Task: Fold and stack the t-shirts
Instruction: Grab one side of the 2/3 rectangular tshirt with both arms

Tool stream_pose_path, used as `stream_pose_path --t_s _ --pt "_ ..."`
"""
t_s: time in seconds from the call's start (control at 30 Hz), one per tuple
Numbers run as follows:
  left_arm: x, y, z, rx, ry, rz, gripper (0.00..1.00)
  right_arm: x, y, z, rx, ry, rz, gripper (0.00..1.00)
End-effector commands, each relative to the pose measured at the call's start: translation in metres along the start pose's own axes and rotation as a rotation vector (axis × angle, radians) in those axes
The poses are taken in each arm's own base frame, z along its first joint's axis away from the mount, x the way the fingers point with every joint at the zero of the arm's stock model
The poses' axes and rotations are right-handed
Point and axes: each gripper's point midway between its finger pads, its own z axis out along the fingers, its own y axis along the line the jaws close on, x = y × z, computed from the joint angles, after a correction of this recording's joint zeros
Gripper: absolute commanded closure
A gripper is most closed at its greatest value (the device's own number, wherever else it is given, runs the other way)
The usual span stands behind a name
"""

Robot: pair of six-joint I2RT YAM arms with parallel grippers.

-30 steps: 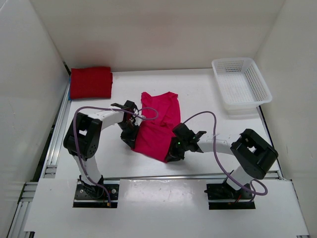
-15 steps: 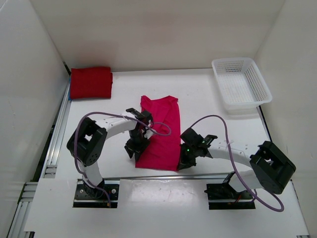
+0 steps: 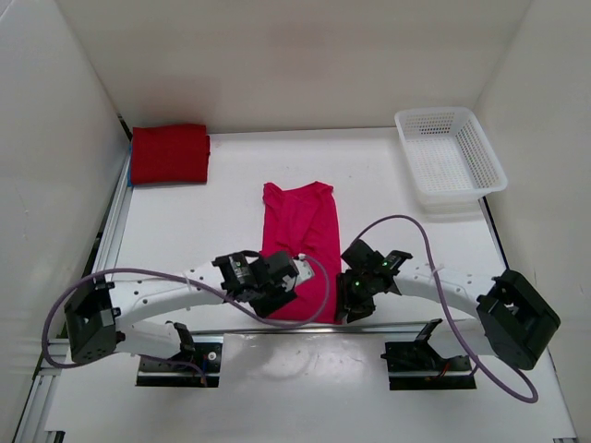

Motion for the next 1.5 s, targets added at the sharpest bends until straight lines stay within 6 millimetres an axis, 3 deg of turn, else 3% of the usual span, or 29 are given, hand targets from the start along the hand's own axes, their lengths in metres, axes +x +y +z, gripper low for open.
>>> stream_pose_path --t_s 0.0,0.1,0.2,0.27,0.5,0.77,0.9,1.03,1.1,1.17,1.2,1.23,1.27,1.3,1.37,1.4,1.47 --pt "-0.008 -0.008 0.018 -0.029 -0.042 0.037 0.24 -0.01 0.011 -0.009 -0.045 -0.049 0.004 0.54" --pt "-0.01 -0.02 0.029 0.012 -0.054 0.044 0.21 -0.015 0.017 -0.008 -0.066 -0.068 0.017 0.54" --pt "-0.015 -0.015 0.042 -0.025 -0.02 0.043 0.19 -0.02 0.024 -0.009 -0.095 -0.082 0.017 0.54" --pt "-0.001 -0.015 0.048 -0.009 0.09 0.051 0.21 -0.019 0.022 -0.006 -0.086 -0.074 0.021 0.54" --pt "0.029 -0.019 0.06 -0.002 0.137 0.061 0.19 -0.012 0.014 0.002 -0.07 -0.045 0.04 0.53" --pt "0.031 -0.025 0.067 0.09 0.176 0.0 0.26 -0.007 0.011 0.007 -0.06 -0.008 0.05 0.52" --pt "0.032 -0.023 0.058 0.101 0.252 0.002 0.28 -0.009 0.011 0.006 -0.051 -0.014 0.041 0.52" --pt "0.013 -0.013 0.033 0.145 0.278 -0.058 0.16 -0.01 0.012 0.005 -0.057 -0.02 0.038 0.52" --pt "-0.004 -0.012 0.021 0.202 0.22 -0.107 0.13 -0.011 0.012 0.003 -0.057 -0.033 0.035 0.52" --pt "-0.03 0.006 0.005 0.232 0.067 -0.208 0.11 -0.013 0.013 0.002 -0.058 -0.046 0.041 0.52" --pt "-0.033 0.011 0.002 0.256 0.012 -0.248 0.09 -0.016 0.013 0.0 -0.055 -0.066 0.049 0.52" --pt "-0.035 0.03 0.0 0.264 -0.054 -0.335 0.08 -0.017 0.015 -0.003 -0.067 -0.077 0.044 0.52" --pt "-0.027 0.031 -0.006 0.282 -0.129 -0.371 0.04 -0.016 0.01 0.0 -0.048 -0.082 0.06 0.52" --pt "-0.039 0.026 -0.011 0.366 -0.239 -0.387 0.02 -0.019 0.012 -0.003 -0.055 -0.1 0.068 0.52" --pt "-0.033 0.025 -0.013 0.353 -0.309 -0.383 0.01 -0.017 0.005 -0.002 -0.044 -0.116 0.082 0.52" --pt "-0.038 0.011 -0.017 0.422 -0.344 -0.359 0.01 -0.019 0.005 -0.004 -0.042 -0.131 0.081 0.52" --pt "-0.02 -0.009 -0.004 0.506 -0.287 -0.365 0.01 -0.016 0.002 -0.002 -0.045 -0.132 0.1 0.52"
